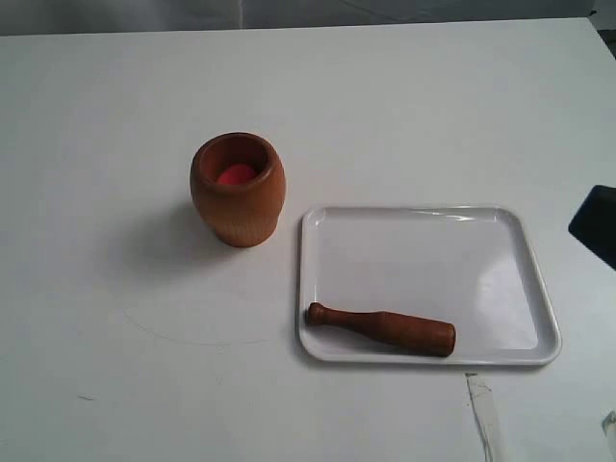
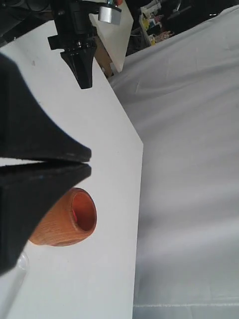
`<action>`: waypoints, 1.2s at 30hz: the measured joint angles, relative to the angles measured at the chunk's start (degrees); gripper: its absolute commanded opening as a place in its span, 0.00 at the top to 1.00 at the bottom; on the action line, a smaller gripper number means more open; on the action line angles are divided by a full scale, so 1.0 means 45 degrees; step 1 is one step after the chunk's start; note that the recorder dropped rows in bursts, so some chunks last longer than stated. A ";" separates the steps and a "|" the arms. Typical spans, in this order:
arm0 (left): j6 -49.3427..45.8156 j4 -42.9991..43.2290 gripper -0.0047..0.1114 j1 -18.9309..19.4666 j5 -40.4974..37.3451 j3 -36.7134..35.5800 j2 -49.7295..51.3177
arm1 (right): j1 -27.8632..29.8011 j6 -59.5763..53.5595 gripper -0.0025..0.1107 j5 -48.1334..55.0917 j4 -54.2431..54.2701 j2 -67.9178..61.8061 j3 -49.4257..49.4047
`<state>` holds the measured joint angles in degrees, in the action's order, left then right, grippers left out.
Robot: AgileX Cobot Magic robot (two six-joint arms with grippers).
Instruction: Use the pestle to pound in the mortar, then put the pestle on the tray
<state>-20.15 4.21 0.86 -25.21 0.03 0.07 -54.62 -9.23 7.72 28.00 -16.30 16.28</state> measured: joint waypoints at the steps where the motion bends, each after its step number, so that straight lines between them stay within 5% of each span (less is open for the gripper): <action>1: 0.0000 0.0000 0.96 0.0000 0.0000 0.0000 0.0000 | 0.0000 0.0000 0.98 -0.0051 0.0021 0.0000 0.0000; 10: 0.0000 0.0000 0.96 0.0000 0.0000 0.0000 0.0000 | 0.0405 -0.0249 0.98 -0.0174 -0.0957 0.0474 -0.0396; 18: 0.0000 0.0000 0.96 0.0000 0.0000 0.0000 0.0000 | 0.3499 -0.0747 0.98 -0.0306 -0.0986 0.2680 -0.2186; 36: 0.0000 0.0000 0.96 0.0000 0.0000 0.0000 0.0000 | 0.9130 -0.2825 0.98 0.0921 -0.1244 0.3595 -0.2235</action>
<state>-20.15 4.21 0.86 -25.21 0.03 0.07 -13.54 -21.94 11.86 22.40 -0.12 6.23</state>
